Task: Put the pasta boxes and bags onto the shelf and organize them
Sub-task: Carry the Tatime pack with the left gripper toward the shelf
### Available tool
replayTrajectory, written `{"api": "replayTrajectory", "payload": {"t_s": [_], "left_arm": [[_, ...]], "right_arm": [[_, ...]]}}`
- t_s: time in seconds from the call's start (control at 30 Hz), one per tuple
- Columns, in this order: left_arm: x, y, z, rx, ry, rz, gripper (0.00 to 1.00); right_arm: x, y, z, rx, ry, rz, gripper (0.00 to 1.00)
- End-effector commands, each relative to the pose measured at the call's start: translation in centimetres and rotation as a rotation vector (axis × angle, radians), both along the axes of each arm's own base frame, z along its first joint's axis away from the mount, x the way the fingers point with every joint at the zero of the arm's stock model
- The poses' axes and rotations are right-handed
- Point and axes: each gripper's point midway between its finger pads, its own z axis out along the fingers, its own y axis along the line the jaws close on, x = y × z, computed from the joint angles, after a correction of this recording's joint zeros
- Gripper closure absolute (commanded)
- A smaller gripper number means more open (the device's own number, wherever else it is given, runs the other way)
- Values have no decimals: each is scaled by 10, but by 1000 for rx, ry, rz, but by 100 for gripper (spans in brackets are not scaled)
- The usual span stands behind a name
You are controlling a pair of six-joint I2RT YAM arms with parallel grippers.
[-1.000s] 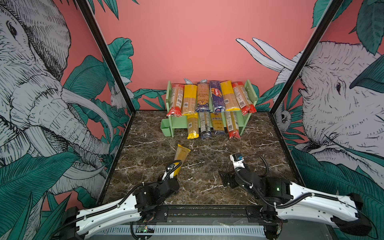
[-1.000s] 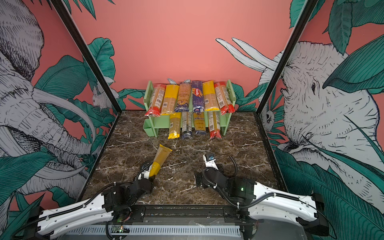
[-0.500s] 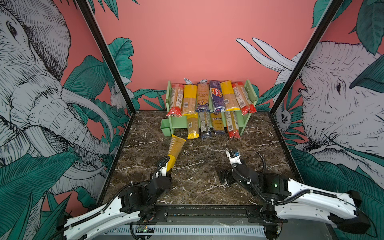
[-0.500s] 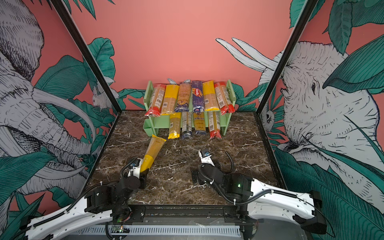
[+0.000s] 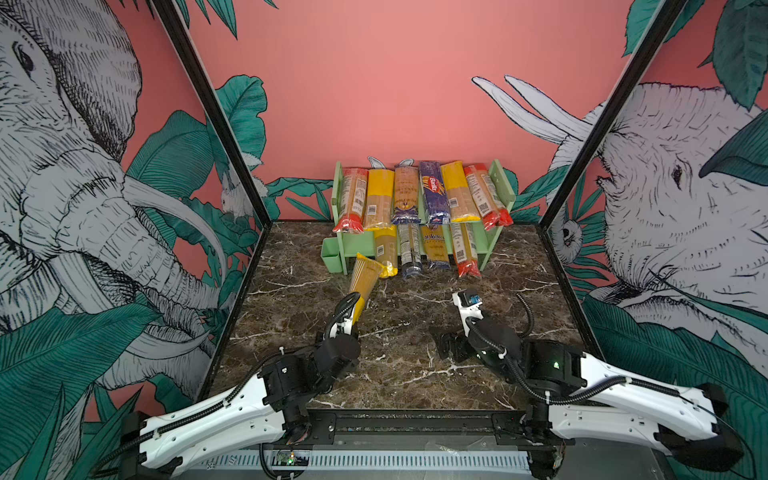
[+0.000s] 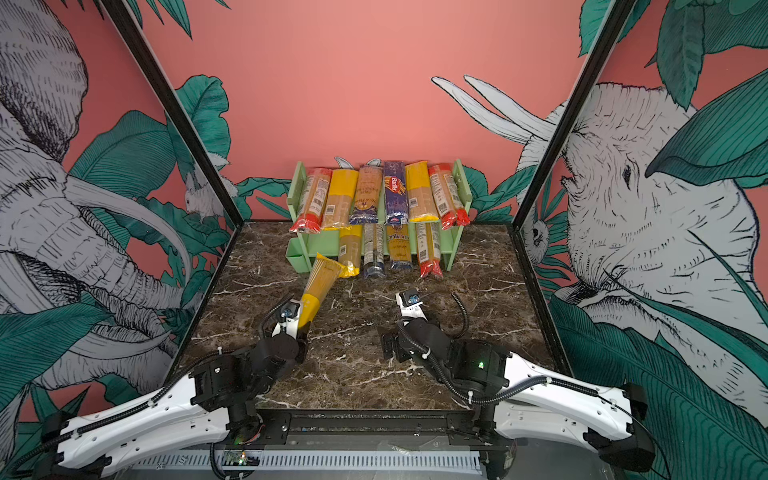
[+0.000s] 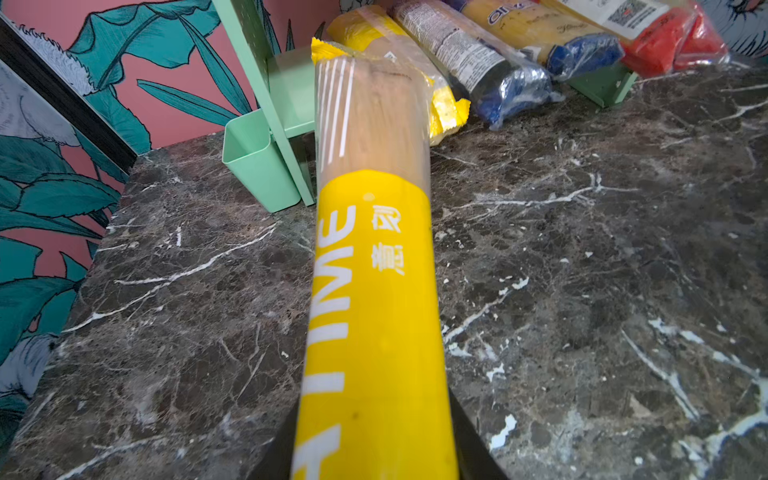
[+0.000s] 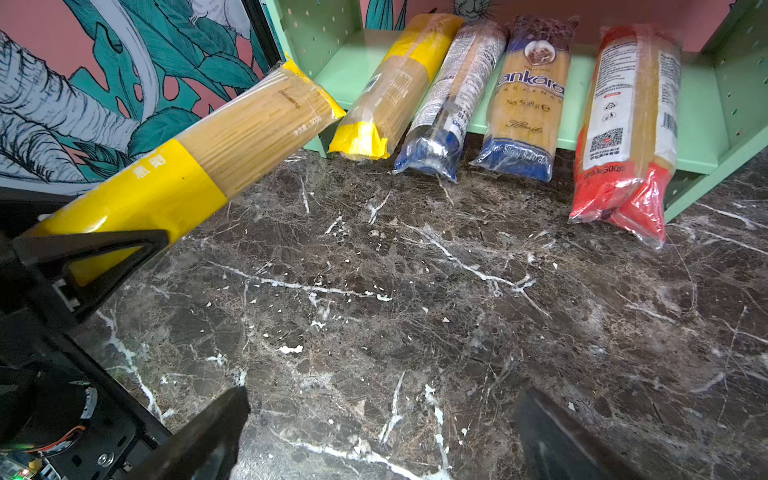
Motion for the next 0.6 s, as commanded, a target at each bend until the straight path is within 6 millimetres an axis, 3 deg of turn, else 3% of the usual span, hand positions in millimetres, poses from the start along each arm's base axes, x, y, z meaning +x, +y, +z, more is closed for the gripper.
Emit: {"api": "replayTrajectory", "payload": {"t_s": [0.0,0.43,0.57], "left_arm": [[27,-9,66,-228,-139,57,100],[94,-25,82,-306,-147,85,100],[115,-31,78,-324,-137,90,100]], "right_arm": [[2,-4,13,17,-17,0,1],[12,-30,15,16,-10,-56,1],[16,-34,14,4,-3,-64,1]]}}
